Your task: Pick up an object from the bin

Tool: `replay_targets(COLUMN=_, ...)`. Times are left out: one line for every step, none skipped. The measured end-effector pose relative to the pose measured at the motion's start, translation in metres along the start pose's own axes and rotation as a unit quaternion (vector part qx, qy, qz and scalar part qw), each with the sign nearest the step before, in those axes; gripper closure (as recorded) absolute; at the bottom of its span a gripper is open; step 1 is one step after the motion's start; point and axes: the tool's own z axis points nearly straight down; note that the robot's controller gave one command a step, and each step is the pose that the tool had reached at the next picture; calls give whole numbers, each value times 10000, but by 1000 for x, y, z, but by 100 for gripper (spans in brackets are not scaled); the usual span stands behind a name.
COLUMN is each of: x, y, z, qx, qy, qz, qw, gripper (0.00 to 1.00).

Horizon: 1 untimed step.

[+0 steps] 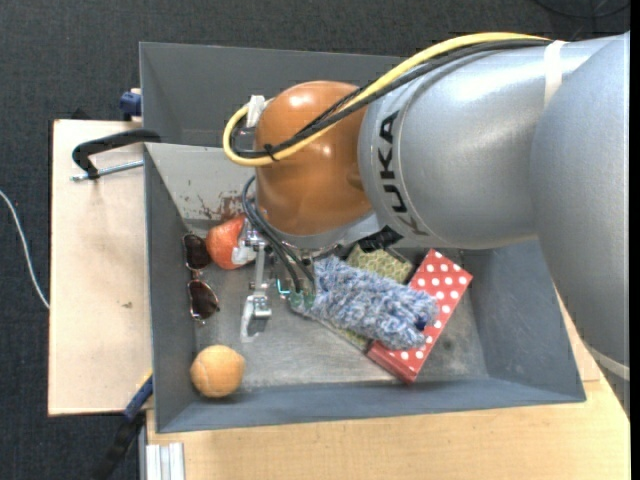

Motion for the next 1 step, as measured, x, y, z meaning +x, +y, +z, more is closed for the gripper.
replay_targets(x=-2, y=-1, z=-5, qx=-9, qy=-41, qz=10, qw=10000, gripper=0)
